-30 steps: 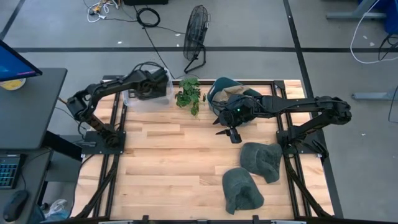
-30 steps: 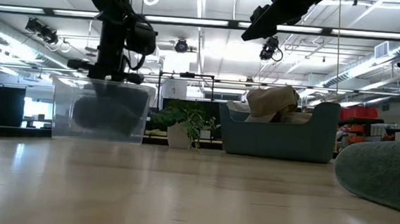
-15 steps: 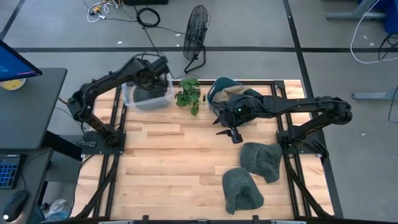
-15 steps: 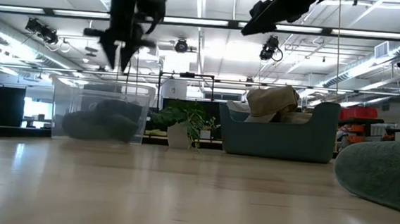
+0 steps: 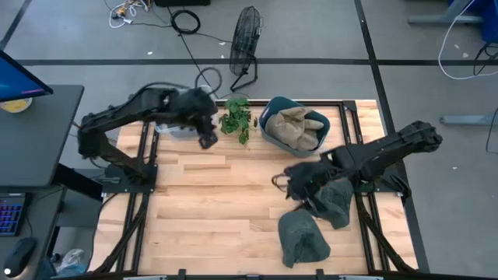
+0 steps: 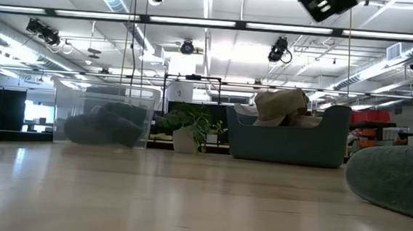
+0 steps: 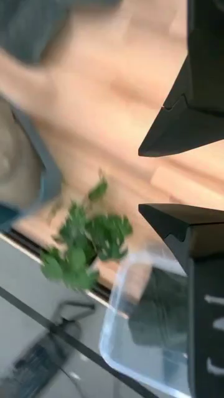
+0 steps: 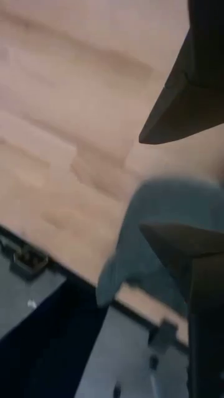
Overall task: Pick & Place hat
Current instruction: Put the bottom right gray cap into the transparent bin
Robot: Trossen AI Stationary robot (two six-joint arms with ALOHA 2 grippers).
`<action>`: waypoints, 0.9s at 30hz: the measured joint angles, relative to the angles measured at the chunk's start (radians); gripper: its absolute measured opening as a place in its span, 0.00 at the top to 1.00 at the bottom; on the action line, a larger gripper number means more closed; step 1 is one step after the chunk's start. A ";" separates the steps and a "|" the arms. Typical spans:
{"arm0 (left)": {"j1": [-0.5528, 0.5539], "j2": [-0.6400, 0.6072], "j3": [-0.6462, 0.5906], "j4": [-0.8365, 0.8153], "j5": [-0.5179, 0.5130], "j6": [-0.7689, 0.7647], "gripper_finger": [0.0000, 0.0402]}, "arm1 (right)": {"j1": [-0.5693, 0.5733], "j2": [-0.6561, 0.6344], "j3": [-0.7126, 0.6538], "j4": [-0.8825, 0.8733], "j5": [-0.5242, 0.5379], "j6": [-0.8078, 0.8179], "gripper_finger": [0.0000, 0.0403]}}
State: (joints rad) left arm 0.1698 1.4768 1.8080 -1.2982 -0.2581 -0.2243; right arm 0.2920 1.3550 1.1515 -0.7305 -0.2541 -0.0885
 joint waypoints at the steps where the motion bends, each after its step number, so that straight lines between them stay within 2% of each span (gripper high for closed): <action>1: -0.031 -0.017 0.000 -0.001 -0.001 -0.009 0.66 | 0.024 0.000 0.000 0.000 0.001 0.024 0.45; 4: -0.122 -0.067 -0.005 -0.002 -0.004 -0.044 0.66 | 0.091 0.001 0.000 -0.001 0.002 0.104 0.45; 7: -0.216 -0.128 -0.076 0.048 -0.027 -0.073 0.66 | 0.151 0.005 0.000 -0.015 0.026 0.166 0.45; 9: -0.272 -0.171 -0.170 0.138 -0.044 -0.101 0.66 | 0.185 0.017 0.000 -0.029 0.045 0.196 0.45; 14: -0.386 -0.271 -0.504 0.420 -0.062 -0.192 0.66 | 0.260 0.081 -0.016 -0.012 0.062 0.292 0.45; 18: -0.457 -0.300 -0.721 0.663 -0.059 -0.241 0.66 | 0.316 0.155 -0.016 0.026 0.063 0.299 0.45; 23: -0.520 -0.301 -0.882 0.912 -0.045 -0.249 0.66 | 0.359 0.228 -0.016 0.063 0.063 0.317 0.45; 27: -0.542 -0.301 -0.940 1.019 -0.044 -0.298 0.66 | 0.379 0.271 -0.016 0.074 0.066 0.317 0.45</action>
State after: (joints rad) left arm -0.3720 1.1755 0.8680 -0.2790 -0.3025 -0.5223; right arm 0.6707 1.6265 1.1355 -0.6565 -0.1881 0.2283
